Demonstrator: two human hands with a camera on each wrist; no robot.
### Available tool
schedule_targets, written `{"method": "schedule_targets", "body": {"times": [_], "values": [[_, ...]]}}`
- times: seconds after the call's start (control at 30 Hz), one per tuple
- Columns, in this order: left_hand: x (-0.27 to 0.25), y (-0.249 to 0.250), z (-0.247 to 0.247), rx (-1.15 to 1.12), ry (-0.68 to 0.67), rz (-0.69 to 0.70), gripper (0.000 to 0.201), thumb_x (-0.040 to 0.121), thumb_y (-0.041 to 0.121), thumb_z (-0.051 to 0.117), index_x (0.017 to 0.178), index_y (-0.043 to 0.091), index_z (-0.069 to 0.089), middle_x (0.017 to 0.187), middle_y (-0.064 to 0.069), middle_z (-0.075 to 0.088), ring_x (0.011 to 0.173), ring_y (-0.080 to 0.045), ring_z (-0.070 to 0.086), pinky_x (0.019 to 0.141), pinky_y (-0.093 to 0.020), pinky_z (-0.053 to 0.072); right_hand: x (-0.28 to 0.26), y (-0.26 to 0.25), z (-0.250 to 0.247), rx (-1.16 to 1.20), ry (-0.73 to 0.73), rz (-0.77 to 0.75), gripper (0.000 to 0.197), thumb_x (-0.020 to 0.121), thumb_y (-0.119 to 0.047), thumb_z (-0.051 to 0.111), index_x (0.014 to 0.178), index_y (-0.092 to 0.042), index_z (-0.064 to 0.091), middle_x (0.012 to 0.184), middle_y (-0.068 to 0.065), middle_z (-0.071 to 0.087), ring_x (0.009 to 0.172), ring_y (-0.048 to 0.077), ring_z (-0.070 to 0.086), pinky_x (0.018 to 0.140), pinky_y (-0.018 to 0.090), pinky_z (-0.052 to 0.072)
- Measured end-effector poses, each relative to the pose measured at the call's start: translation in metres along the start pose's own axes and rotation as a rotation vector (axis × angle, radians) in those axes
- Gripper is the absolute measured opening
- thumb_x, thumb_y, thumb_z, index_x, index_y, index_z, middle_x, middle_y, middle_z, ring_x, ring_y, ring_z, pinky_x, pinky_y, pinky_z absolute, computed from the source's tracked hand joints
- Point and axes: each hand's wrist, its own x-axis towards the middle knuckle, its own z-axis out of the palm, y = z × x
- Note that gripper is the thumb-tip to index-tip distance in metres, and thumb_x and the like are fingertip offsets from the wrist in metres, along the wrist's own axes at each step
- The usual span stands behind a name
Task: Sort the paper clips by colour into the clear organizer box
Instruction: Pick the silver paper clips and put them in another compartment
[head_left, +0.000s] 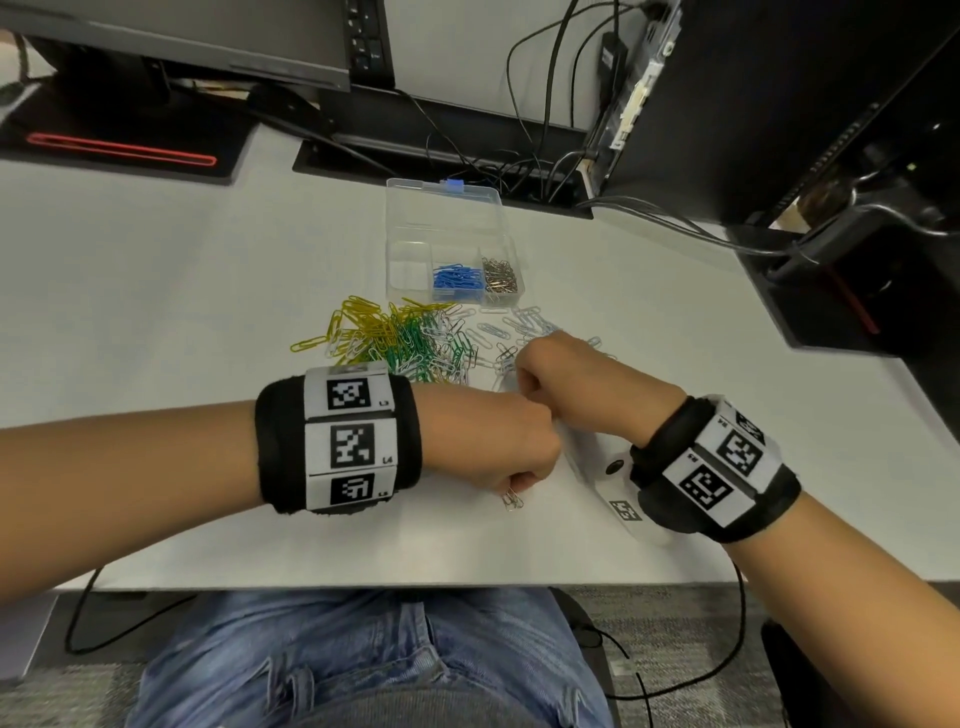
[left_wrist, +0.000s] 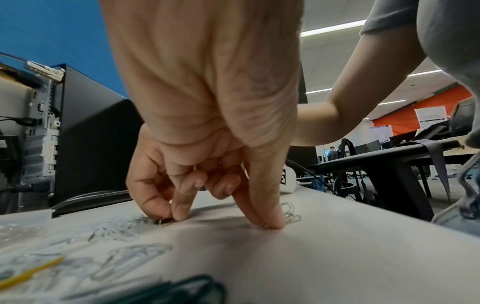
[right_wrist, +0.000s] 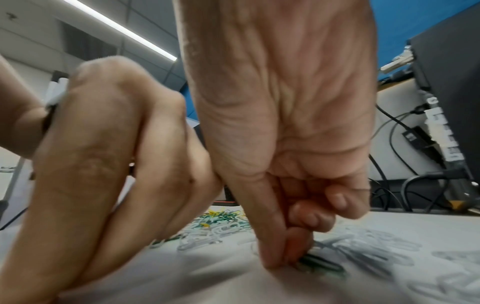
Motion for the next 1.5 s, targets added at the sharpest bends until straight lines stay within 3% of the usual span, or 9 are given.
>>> {"method": "schedule_targets", "body": {"times": [0.17, 0.33, 0.47, 0.6, 0.77, 1.0, 1.17, 1.3, 1.5], "values": [[-0.007, -0.007, 0.005, 0.015, -0.085, -0.066, 0.005, 0.078, 0.012, 0.060, 0.078, 0.016, 0.064, 0.080, -0.004, 0.063, 0.084, -0.029, 0.058, 0.072, -0.039, 0.051, 0.007, 0.020, -0.021, 0.339, 0.216, 0.064, 0.017, 0.079, 0.003, 0.061, 0.074, -0.013, 0.064, 0.075, 0.000, 0.063, 0.068, 0.011, 0.056, 0.059, 0.010, 0.043], [-0.024, -0.020, -0.011, -0.076, 0.082, -0.085, 0.007, 0.088, 0.019, 0.055, 0.083, 0.016, 0.060, 0.085, 0.000, 0.060, 0.086, -0.019, 0.053, 0.074, -0.031, 0.044, 0.036, 0.038, -0.047, 0.620, 0.494, 0.243, 0.012, 0.080, 0.001, 0.069, 0.074, -0.009, 0.066, 0.066, -0.005, 0.059, 0.060, 0.004, 0.054, 0.051, 0.005, 0.039], [-0.035, -0.052, -0.041, -0.088, 0.337, -0.269, 0.007, 0.089, 0.023, 0.057, 0.087, 0.018, 0.062, 0.101, 0.006, 0.050, 0.100, -0.012, 0.040, 0.085, -0.026, 0.037, 0.065, 0.034, -0.059, 0.697, 0.479, 0.224, 0.006, 0.078, 0.002, 0.070, 0.075, -0.003, 0.069, 0.064, -0.006, 0.057, 0.058, -0.001, 0.051, 0.049, 0.005, 0.039], [-0.030, -0.090, -0.063, -0.132, 0.522, -0.581, 0.008, 0.085, 0.022, 0.065, 0.078, 0.024, 0.069, 0.111, 0.004, 0.048, 0.111, -0.019, 0.037, 0.095, -0.039, 0.035, 0.082, 0.036, -0.055, 0.645, 0.473, 0.246, 0.004, 0.079, 0.001, 0.069, 0.075, 0.000, 0.069, 0.063, -0.005, 0.058, 0.057, 0.000, 0.052, 0.050, 0.009, 0.039], [-0.009, -0.119, -0.070, -0.239, 0.561, -0.779, 0.006, 0.083, 0.028, 0.071, 0.083, 0.022, 0.073, 0.111, -0.001, 0.055, 0.117, -0.028, 0.036, 0.094, -0.042, 0.033, 0.048, 0.035, -0.051, 0.473, 0.340, 0.231, 0.021, 0.077, 0.004, 0.062, 0.066, -0.014, 0.064, 0.065, -0.004, 0.059, 0.061, 0.008, 0.053, 0.053, 0.015, 0.039], [-0.014, -0.108, -0.061, -0.131, 0.589, -0.714, 0.022, 0.077, 0.040, 0.073, 0.094, 0.026, 0.067, 0.117, -0.003, 0.050, 0.117, -0.027, 0.037, 0.095, -0.043, 0.034, 0.002, 0.013, -0.019, 0.224, 0.005, 0.149, 0.020, 0.071, -0.005, 0.067, 0.075, -0.025, 0.064, 0.070, -0.014, 0.051, 0.071, 0.009, 0.044, 0.067, 0.025, 0.034], [-0.027, -0.087, -0.049, -0.094, 0.555, -0.615, 0.021, 0.080, 0.036, 0.071, 0.096, 0.025, 0.065, 0.111, 0.000, 0.048, 0.111, -0.022, 0.038, 0.096, -0.042, 0.033, 0.008, 0.010, -0.009, 0.126, 0.010, 0.089, 0.015, 0.072, -0.004, 0.065, 0.074, -0.019, 0.065, 0.076, -0.004, 0.060, 0.087, 0.017, 0.044, 0.070, 0.029, 0.032], [-0.040, -0.081, -0.038, -0.061, 0.504, -0.582, 0.020, 0.080, 0.035, 0.070, 0.096, 0.026, 0.063, 0.112, 0.002, 0.047, 0.111, -0.020, 0.037, 0.092, -0.038, 0.032, 0.012, 0.011, -0.008, 0.126, -0.016, 0.074, 0.016, 0.074, -0.002, 0.061, 0.070, -0.018, 0.064, 0.077, 0.002, 0.062, 0.078, 0.018, 0.050, 0.068, 0.027, 0.036], [-0.057, -0.079, -0.027, -0.060, 0.224, -0.437, 0.035, 0.087, 0.038, 0.062, 0.121, 0.036, 0.057, 0.118, 0.005, 0.045, 0.114, -0.016, 0.035, 0.093, -0.035, 0.031, 0.013, 0.028, -0.010, 0.160, 0.039, 0.124, 0.013, 0.075, -0.005, 0.061, 0.073, -0.018, 0.060, 0.075, 0.000, 0.058, 0.075, 0.023, 0.058, 0.060, 0.027, 0.040]]}}
